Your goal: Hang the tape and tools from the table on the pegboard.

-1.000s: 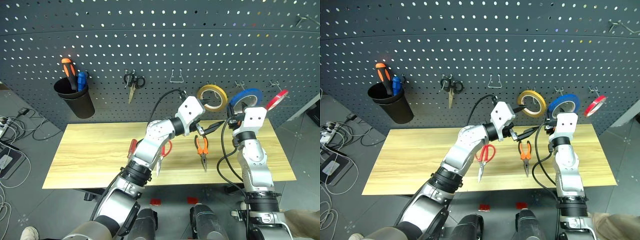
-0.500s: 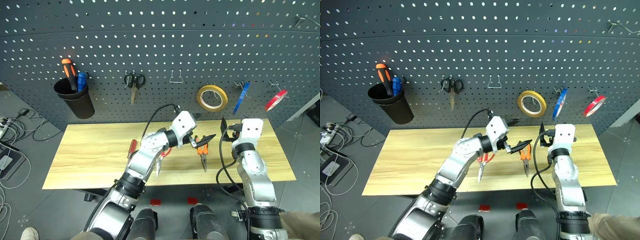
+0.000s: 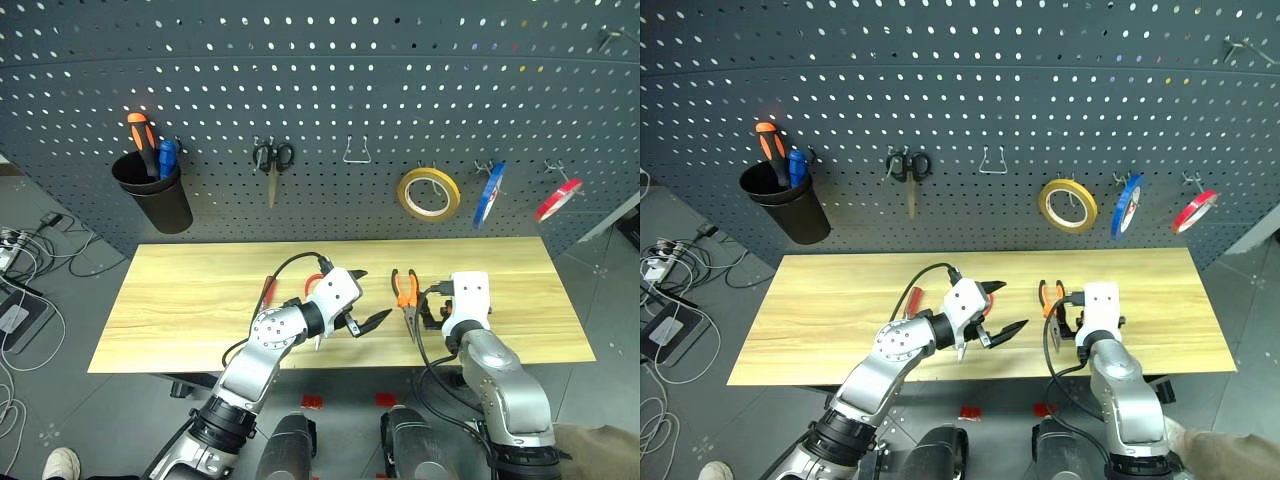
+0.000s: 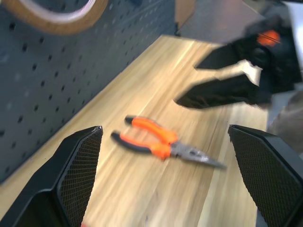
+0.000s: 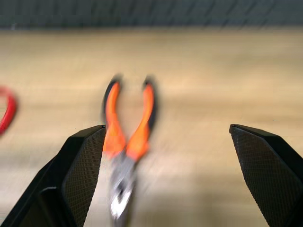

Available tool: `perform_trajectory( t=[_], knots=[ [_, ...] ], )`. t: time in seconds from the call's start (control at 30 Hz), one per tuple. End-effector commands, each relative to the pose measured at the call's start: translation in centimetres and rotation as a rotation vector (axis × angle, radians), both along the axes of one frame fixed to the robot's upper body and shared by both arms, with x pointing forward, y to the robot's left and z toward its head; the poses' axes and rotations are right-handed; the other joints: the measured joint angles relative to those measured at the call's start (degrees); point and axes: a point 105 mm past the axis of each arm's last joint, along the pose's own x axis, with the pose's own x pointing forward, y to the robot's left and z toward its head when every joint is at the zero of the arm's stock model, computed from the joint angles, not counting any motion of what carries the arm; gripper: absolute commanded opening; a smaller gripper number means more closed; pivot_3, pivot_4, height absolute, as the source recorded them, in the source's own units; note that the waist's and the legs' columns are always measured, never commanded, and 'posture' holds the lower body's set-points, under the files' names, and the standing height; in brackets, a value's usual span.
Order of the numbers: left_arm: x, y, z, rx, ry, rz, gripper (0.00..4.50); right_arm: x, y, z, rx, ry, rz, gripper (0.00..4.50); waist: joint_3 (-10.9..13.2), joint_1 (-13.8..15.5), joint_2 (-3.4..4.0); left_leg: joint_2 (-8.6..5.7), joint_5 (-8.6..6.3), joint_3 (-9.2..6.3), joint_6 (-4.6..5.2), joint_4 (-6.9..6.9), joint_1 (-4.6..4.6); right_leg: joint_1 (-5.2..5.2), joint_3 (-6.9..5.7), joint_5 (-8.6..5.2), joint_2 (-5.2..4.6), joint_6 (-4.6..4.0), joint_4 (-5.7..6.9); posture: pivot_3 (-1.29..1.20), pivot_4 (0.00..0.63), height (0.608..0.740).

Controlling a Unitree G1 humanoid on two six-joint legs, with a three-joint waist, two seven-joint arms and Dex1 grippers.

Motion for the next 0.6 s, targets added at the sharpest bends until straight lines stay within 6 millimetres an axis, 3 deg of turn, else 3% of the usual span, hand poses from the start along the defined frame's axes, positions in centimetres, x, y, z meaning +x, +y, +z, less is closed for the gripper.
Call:
perform_trajectory(
  t=[0.03,0.33,0.6],
  knots=[
    [-0.5,0.5,0.8,-0.003,-0.026,0.024,4.50,0.4,0.1,0.6,0.004,0.000,-0.014,4.46,0.85,0.03,-0.01,-0.01,0.00,0.00,0.00,0.00,0.00,-0.02,0.01,0.00,0.00,0.00,0.00,0.05,0.373,0.740],
    [-1.5,2.0,0.7,0.030,0.004,0.073,4.50,2.0,0.6,0.9,0.092,0.030,-0.102,4.46,4.54,0.82,-0.13,0.03,0.00,-0.02,0.00,0.01,-0.04,-0.08,0.00,0.00,-0.01,0.00,0.08,0.10,0.436,0.740],
    [-2.1,3.3,0.6,0.041,0.026,0.118,4.50,4.0,1.3,2.2,0.089,0.018,-0.095,4.46,7.11,0.91,-0.09,0.06,0.01,0.01,-0.01,-0.02,-0.08,-0.19,0.02,0.00,0.00,0.00,0.14,0.13,0.468,0.740]
  ],
)
